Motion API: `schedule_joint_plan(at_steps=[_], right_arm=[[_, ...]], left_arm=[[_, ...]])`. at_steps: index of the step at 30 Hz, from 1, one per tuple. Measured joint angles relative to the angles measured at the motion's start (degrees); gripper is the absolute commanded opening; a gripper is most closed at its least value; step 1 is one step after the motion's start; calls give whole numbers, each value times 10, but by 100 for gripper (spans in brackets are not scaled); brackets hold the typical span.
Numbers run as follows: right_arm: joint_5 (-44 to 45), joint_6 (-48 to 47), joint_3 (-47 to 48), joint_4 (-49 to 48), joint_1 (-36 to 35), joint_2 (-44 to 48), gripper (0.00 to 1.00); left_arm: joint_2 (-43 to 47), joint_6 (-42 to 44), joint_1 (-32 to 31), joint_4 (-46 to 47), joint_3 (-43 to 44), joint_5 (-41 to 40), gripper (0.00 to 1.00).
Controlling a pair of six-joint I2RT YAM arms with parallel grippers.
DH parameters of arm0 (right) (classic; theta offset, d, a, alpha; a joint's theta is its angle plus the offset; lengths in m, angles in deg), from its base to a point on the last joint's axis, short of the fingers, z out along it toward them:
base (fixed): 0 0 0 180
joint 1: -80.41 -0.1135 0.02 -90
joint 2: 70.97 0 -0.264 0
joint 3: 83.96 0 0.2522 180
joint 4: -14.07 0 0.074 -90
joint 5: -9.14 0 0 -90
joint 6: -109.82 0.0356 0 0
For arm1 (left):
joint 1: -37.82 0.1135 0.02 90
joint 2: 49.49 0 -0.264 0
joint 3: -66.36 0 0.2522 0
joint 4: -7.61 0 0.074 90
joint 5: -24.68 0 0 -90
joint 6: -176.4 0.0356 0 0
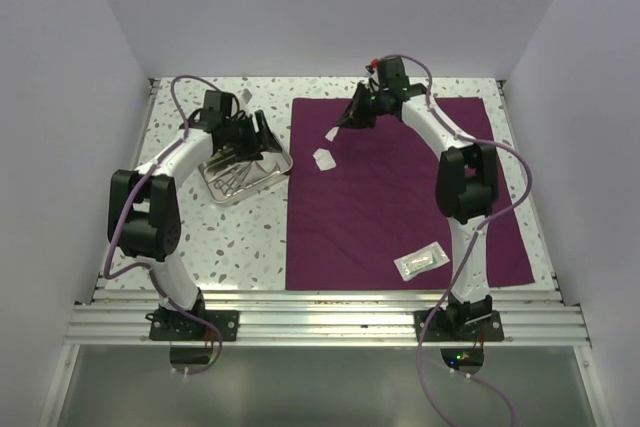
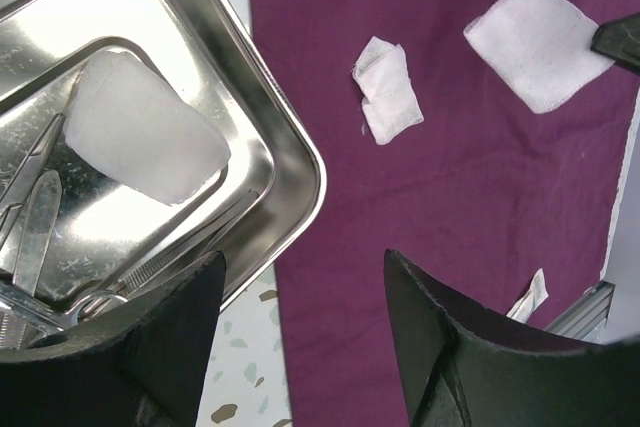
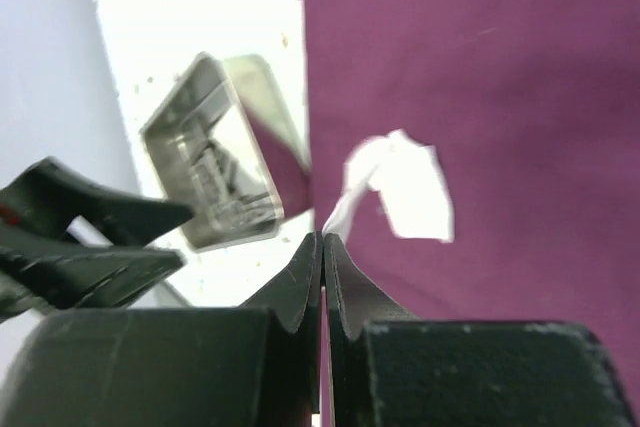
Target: Prepare the surgical pack
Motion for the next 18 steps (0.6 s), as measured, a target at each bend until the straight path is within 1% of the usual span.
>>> schedule_joint_plan(at_steps=[7, 18], right_arm=[[-26, 23, 13, -21, -21, -3, 0], [-50, 38, 12, -35, -27, -50, 0]], left_arm=[[1, 7, 7, -1, 0, 2, 68], [2, 12, 10, -2, 0, 6, 68]])
